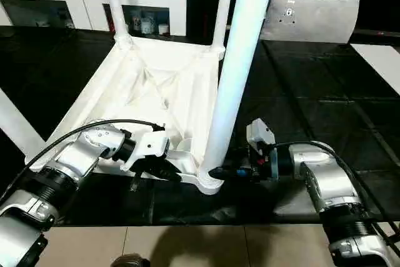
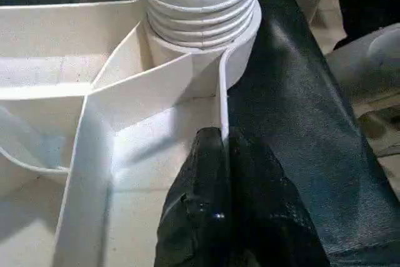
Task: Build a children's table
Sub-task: Rotate leg to tighten
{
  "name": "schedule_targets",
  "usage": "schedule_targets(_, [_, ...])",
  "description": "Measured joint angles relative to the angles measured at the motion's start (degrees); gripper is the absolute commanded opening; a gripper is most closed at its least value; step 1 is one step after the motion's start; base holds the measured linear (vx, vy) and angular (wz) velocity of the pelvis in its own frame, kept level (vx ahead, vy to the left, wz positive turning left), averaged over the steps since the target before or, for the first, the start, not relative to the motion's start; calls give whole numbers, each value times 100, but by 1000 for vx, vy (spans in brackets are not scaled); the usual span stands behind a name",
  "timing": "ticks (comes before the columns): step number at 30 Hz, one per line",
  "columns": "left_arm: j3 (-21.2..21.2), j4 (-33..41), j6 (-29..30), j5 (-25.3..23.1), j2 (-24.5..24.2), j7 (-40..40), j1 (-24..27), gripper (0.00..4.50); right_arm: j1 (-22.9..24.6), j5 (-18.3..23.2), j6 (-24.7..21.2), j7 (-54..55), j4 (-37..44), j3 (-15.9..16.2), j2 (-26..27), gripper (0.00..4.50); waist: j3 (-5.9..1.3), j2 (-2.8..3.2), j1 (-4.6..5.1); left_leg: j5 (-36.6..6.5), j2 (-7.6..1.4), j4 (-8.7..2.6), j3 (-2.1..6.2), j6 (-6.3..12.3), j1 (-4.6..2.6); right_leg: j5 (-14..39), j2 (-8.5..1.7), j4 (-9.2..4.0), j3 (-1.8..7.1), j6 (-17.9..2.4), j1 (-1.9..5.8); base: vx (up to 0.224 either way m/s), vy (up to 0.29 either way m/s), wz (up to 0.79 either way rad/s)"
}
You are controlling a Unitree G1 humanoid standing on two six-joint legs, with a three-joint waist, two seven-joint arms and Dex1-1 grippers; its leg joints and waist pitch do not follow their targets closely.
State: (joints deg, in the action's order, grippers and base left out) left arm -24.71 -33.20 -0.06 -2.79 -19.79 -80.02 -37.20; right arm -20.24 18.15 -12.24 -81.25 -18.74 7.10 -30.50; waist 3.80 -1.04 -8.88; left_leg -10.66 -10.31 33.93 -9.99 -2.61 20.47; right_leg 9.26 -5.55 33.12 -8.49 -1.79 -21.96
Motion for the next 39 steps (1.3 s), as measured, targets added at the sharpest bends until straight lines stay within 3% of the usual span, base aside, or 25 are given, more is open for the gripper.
schedule_targets(4, [53,55,435,33,70,133,0,0,142,40,-242,233,206,-105,27,188,-1,2,-14,2,0,0,0,-4,-8,-2,0,1,1,-3,5,0,0,0])
schedule_targets(6, [185,67,874,25,152,436,3,0,184,-20,-468,797,353,-209,226,188,-1,1,40,10,-1,0,0,-16,-27,-7,1,3,1,-11,15,0,0,0])
schedule_targets(10, [425,68,1581,-79,386,1252,-48,0,131,-234,-828,2198,407,-461,826,188,-3,-7,318,19,-4,4,4,-29,-44,-11,1,-14,-18,-16,18,0,0,0])
schedule_targets(13, [678,-112,2114,-152,777,2120,-190,0,-189,-459,-1214,3425,233,-698,1391,188,-1,-10,534,19,-10,26,13,-29,-41,-11,2,-22,-36,-16,11,0,0,0])
schedule_targets(15, [861,-341,2353,-159,1032,2708,-335,0,-433,-584,-1395,4319,65,-856,1840,188,0,-5,636,18,-20,39,33,-29,-36,-11,2,-45,-73,-16,12,0,0,0])
schedule_targets(17, [1037,-549,2504,-159,1377,3371,-456,0,-665,-673,-1367,5143,-173,-1006,2174,188,-2,16,711,18,-71,40,45,-29,-5,-11,2,-141,-172,-16,28,0,0,0])
schedule_targets(18, [1071,-571,2525,-153,1469,3536,-465,0,-683,-674,-1323,5314,-208,-1038,2223,223,-2,16,715,17,-76,37,48,-29,3,-12,3,-162,-183,-15,30,0,0,0])
schedule_targets(22, [1095,-617,2603,-158,1679,3912,-529,0,-683,-675,-1123,5712,-264,-1183,2431,264,-4,25,693,-3,-56,22,31,-18,6,-31,6,-185,-140,-29,29,0,0,0])
schedule_targets(27, [955,-603,2339,-204,1610,3671,-531,0,-581,-679,-983,5364,-215,-1170,2173,304,-9,34,564,-23,-44,9,6,-27,7,-157,12,-170,-83,-17,-5,0,0,0])
schedule_targets(32, [820,-570,1956,-201,1372,3332,-469,0,-370,-522,-937,4549,-184,-1131,1551,338,-8,96,397,-15,-54,-26,-12,-37,12,-153,24,-160,-70,-18,-39,0,0,0])
schedule_targets(37, [668,-219,1496,-134,876,2465,-207,0,-174,-224,-808,3260,65,-1127,764,374,-10,100,301,-10,-55,-5,-25,-32,49,-141,22,-108,-49,-22,-98,0,0,0])
schedule_targets(39, [573,-114,1260,-104,619,1990,-117,0,-113,-218,-557,2645,115,-1028,398,396,-11,101,250,-12,-54,1,-27,-37,47,-142,20,-103,-47,-24,-98,0,0,0])
